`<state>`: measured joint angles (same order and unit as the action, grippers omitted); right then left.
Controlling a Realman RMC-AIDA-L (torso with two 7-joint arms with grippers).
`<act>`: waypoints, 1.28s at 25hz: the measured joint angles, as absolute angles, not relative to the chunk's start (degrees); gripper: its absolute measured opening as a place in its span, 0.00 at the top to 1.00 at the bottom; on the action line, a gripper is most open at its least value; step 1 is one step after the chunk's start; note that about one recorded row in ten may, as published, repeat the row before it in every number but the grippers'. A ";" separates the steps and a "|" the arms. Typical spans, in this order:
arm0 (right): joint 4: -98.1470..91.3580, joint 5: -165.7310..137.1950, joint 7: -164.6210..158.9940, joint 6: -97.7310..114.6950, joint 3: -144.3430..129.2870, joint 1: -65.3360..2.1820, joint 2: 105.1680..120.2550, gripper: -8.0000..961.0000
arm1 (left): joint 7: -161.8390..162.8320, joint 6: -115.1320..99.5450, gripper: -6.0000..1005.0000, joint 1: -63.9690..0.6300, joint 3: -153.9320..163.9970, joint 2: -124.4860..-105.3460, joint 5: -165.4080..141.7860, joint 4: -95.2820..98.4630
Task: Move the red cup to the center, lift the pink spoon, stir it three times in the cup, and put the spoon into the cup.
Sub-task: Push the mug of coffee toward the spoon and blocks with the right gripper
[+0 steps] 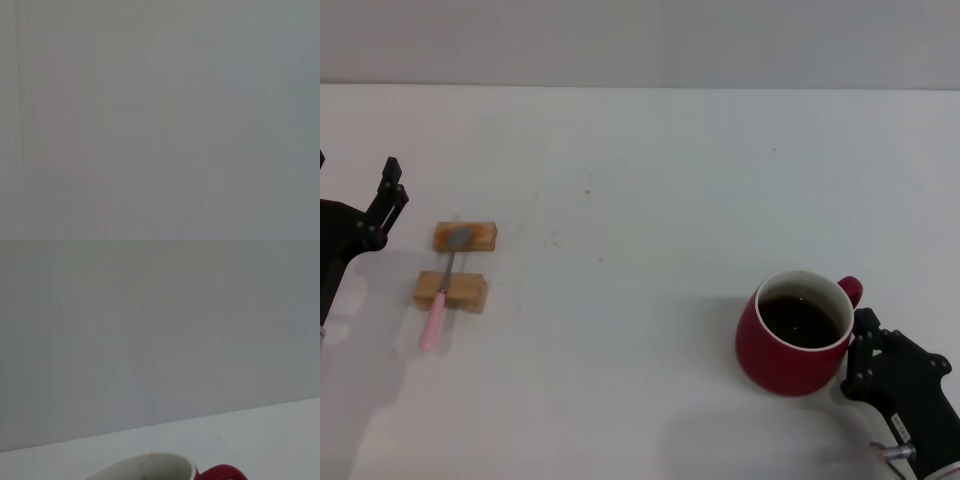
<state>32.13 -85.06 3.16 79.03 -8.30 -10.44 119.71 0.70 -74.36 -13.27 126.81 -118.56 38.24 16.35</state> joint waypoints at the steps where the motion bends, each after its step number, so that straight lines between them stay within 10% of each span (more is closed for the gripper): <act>1: 32.16 -85.07 3.16 79.00 -8.30 -10.62 119.71 0.99 | 0.70 -74.36 0.16 -13.27 126.80 -118.56 38.24 16.35; 32: 32.74 -85.79 3.17 73.89 -8.17 -16.71 119.71 0.99 | 0.70 -74.59 0.16 -13.26 126.56 -118.56 38.23 16.35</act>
<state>32.74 -85.79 3.17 73.89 -8.17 -16.71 119.71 0.70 -74.59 -13.26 126.56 -118.56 38.23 16.35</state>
